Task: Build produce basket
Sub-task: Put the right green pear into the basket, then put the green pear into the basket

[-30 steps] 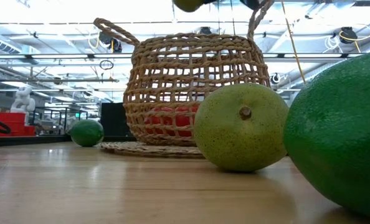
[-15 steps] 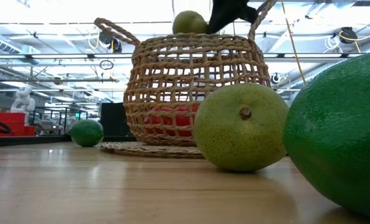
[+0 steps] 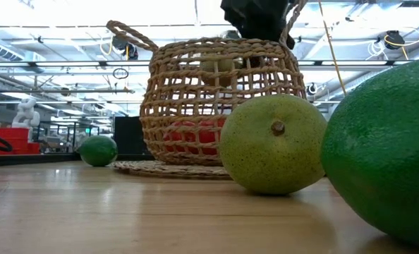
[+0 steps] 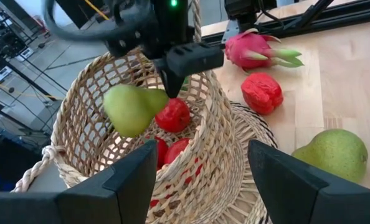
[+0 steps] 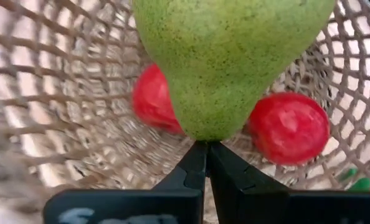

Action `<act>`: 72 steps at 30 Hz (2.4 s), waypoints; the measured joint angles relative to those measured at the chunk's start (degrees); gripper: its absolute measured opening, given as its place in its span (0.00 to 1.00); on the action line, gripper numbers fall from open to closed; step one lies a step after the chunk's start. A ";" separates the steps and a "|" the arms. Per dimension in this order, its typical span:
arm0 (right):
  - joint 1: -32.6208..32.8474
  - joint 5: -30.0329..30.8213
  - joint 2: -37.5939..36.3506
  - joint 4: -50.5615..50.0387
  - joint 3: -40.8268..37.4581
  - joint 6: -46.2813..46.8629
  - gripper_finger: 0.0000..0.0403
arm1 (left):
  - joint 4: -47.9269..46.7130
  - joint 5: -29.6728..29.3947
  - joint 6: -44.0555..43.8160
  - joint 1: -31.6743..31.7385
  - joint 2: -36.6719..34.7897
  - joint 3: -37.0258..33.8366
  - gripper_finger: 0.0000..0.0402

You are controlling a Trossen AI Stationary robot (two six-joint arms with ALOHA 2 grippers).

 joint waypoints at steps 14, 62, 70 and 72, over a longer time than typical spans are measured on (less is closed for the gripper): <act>-0.69 1.61 1.65 -2.83 0.00 1.90 0.08 | -0.35 0.03 0.09 0.00 0.02 0.00 0.62; 41.15 27.25 -19.20 26.28 -9.23 -17.20 0.32 | 11.21 16.97 3.36 2.93 3.00 0.13 0.62; 47.31 27.12 -19.18 46.51 -27.63 -16.18 0.32 | 13.28 20.89 6.34 2.10 3.89 0.04 0.62; 47.53 27.05 -19.18 53.35 -33.18 -16.07 0.32 | 13.93 20.90 7.28 1.88 4.42 0.04 0.62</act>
